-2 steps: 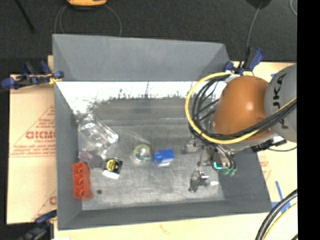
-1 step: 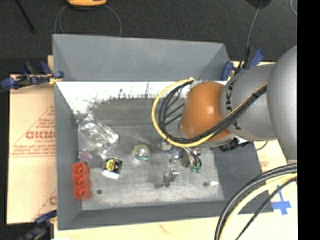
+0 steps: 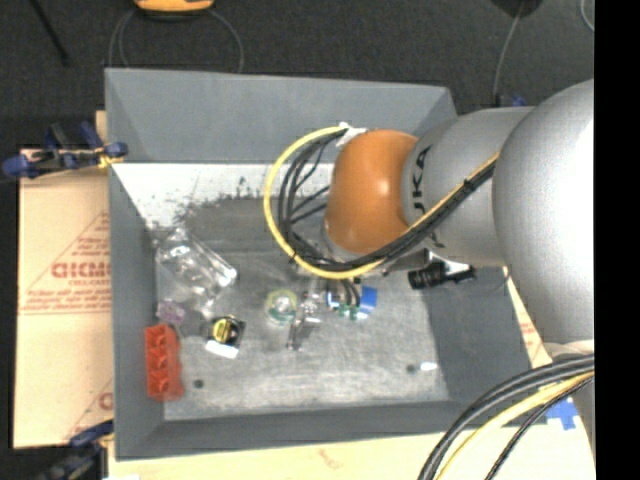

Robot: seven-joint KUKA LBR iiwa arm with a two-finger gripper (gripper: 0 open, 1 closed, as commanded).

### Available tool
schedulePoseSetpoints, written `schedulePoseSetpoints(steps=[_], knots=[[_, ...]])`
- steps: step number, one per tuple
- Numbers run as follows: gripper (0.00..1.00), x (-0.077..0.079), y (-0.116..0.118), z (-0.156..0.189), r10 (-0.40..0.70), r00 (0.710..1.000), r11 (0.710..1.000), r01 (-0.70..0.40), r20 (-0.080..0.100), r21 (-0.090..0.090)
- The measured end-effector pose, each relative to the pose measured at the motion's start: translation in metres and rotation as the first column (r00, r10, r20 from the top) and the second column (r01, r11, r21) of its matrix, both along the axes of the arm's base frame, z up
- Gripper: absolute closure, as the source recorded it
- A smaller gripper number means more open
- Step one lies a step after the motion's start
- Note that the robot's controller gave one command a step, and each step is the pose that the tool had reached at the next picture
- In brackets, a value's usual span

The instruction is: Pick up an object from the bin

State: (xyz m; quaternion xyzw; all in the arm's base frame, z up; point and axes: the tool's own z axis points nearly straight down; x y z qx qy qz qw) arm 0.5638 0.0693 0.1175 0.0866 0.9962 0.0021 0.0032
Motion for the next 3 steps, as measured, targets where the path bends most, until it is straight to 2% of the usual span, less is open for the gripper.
schedulePoseSetpoints(steps=[1,2,3], knots=[[0.0,-0.011,0.013,-0.04,0.108,0.994,0.994,-0.108,0.001,-0.005],[1.0,-0.009,0.013,-0.038,0.109,0.994,0.994,-0.109,0.007,-0.006],[1.0,-0.012,0.013,0.094,0.423,0.906,0.906,-0.423,0.003,-0.008]])
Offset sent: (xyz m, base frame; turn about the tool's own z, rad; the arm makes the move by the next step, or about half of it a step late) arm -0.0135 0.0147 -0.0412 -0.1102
